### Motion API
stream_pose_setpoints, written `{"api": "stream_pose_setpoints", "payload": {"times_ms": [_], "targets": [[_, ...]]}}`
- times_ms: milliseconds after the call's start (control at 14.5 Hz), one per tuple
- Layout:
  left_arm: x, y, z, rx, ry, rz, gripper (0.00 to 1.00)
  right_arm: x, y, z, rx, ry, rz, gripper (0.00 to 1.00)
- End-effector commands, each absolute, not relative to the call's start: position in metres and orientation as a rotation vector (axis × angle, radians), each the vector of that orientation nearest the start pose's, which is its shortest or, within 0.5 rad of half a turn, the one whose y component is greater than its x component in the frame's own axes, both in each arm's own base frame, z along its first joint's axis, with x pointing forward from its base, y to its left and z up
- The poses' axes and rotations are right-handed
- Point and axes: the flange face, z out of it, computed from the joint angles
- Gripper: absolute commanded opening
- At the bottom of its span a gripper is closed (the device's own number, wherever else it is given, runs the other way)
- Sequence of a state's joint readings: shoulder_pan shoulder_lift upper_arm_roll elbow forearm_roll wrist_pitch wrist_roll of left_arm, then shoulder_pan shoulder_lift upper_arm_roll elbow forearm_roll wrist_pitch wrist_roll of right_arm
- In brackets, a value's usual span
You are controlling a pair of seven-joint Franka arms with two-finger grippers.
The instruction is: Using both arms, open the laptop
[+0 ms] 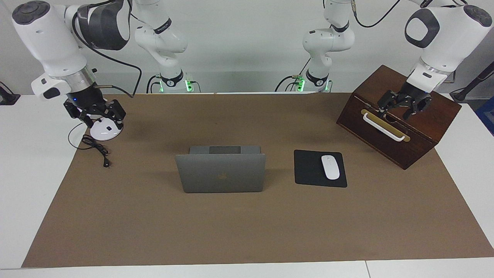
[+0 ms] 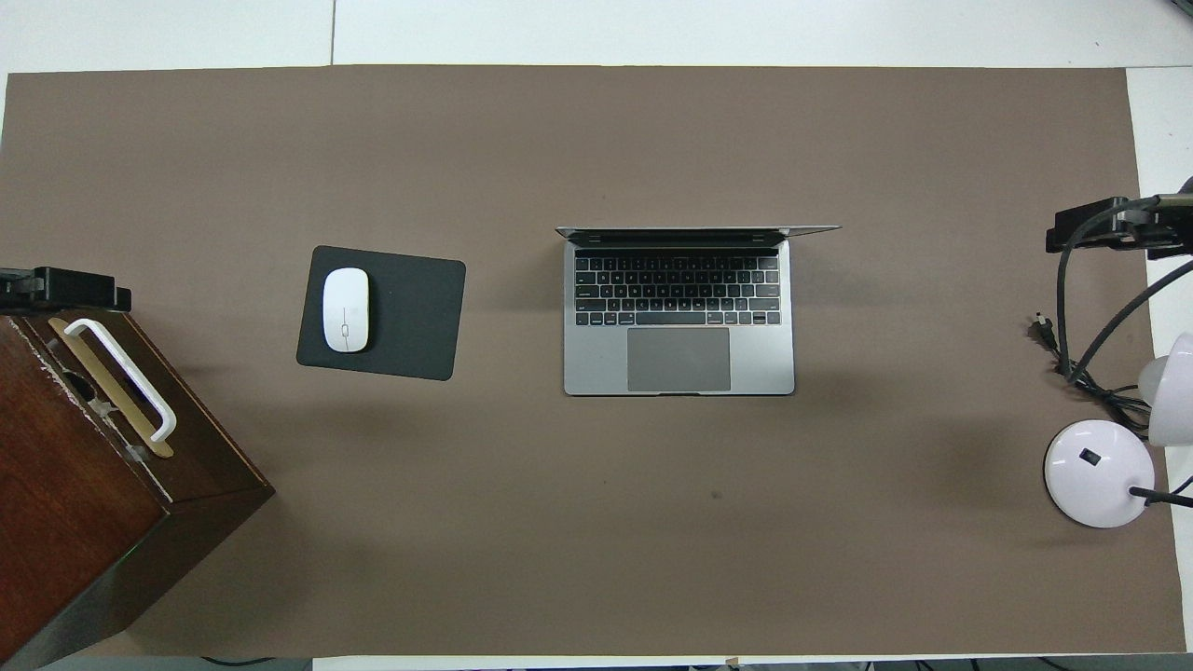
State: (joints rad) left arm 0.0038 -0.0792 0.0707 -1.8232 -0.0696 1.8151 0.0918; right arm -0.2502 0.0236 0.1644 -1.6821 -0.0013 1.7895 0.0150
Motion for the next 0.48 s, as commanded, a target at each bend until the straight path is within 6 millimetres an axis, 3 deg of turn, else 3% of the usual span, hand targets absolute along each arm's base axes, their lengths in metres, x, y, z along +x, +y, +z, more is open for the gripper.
{"api": "stream_pose_setpoints", "payload": {"times_ms": [0, 277, 415], "targets": [[0.553, 0.025, 0.591, -3.133, -0.109, -0.168, 1.00, 0.571, -0.051, 0.578, -3.142, 0.134, -0.159, 1.00], [0.546, 0.031, 0.620, -3.139, -0.154, -0.120, 1.00, 0.572, -0.050, 0.578, -3.139, 0.139, -0.164, 1.00], [0.550, 0.028, 0.638, -3.139, -0.270, -0.123, 1.00, 0.574, -0.052, 0.578, -3.139, 0.137, -0.190, 1.00]]}}
